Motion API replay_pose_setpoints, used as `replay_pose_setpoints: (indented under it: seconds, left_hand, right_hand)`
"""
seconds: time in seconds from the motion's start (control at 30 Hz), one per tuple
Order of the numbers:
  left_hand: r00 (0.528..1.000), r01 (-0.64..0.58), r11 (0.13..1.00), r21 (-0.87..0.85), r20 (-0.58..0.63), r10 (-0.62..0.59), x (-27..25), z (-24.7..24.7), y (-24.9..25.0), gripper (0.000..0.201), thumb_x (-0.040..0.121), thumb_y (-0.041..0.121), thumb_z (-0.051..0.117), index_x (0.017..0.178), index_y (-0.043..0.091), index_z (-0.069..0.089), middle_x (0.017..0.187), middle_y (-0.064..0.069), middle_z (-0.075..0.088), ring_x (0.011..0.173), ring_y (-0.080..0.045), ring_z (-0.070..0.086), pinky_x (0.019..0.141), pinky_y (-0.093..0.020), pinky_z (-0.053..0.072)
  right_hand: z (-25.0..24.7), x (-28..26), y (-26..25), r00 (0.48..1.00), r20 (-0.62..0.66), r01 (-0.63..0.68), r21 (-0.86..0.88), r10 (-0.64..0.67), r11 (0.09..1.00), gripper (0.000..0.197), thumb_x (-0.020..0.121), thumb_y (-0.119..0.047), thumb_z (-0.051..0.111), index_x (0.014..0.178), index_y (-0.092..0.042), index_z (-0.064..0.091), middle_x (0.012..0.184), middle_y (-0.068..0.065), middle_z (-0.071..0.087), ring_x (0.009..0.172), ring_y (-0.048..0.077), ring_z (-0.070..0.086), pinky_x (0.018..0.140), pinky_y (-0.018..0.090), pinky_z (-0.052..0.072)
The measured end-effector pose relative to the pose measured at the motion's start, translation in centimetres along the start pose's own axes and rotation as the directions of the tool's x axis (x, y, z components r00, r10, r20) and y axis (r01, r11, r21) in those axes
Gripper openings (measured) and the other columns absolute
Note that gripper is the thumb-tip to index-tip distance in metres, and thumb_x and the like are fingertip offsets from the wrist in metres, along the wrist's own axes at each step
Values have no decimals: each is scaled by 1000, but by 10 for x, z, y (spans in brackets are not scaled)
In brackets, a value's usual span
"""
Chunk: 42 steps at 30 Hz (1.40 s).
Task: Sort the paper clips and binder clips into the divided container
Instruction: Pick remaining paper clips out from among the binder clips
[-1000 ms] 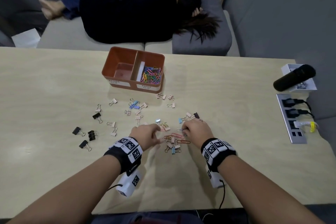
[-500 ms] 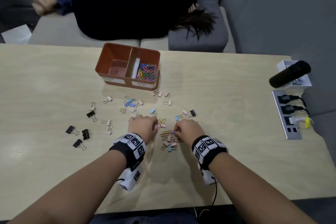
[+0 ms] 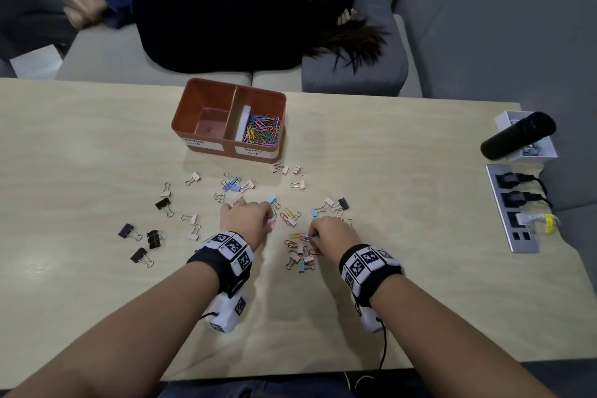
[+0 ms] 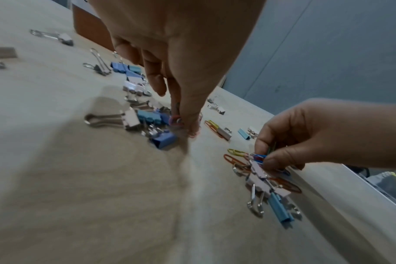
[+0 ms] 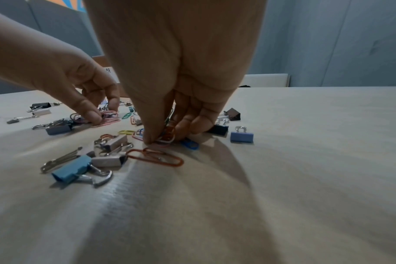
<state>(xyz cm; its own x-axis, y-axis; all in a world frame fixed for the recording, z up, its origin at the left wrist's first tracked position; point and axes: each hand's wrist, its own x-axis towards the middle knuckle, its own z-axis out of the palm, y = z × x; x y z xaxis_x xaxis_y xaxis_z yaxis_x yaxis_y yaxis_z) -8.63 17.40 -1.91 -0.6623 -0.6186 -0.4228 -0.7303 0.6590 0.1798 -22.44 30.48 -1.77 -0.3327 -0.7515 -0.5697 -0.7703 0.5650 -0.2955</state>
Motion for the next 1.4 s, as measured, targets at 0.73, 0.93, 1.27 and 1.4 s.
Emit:
replay_pose_setpoints:
  seconds: [0.73,0.93,1.27,1.4]
  left_hand:
    - [997,80,995,65,-7,-80,-1,10,8,23,92,44,51,100,27,64,107,4,65,114,-23,50,95,-42,35]
    - [999,34,990,135,33,-39,4,15,9,25,93,38,50,109,23,62,114,2,60,119,-24,44,96,-41,35]
    - [1000,-26,997,73,-9,27,-2,-5,-6,30,97,42,39,107,22,58,111,2,61,115,-22,49,98,-40,34]
    - [989,-69,986,-153,-143,47,8,-48,-20,24,96,40,46,91,20,57,91,1,65,91,-22,60,85,-37,43]
  right_hand:
    - [2,2,-1,999,10,51,-67,-51,996,20,94,-14,49,105,-10,66,109,9,61,100,26,58,86,35,49]
    - [2,-2,-1,997,36,73,-126,-69,989,21,96,-18,47,110,-12,61,110,8,61,103,25,56,86,36,47]
    - [-32,-4,-9,992,-97,85,84,-77,993,18,94,-23,50,100,-11,61,105,5,59,94,24,58,84,34,47]
    - [-68,11,-25,967,-217,163,119,-135,979,14,94,-20,53,97,-11,62,102,7,61,90,24,58,82,33,47]
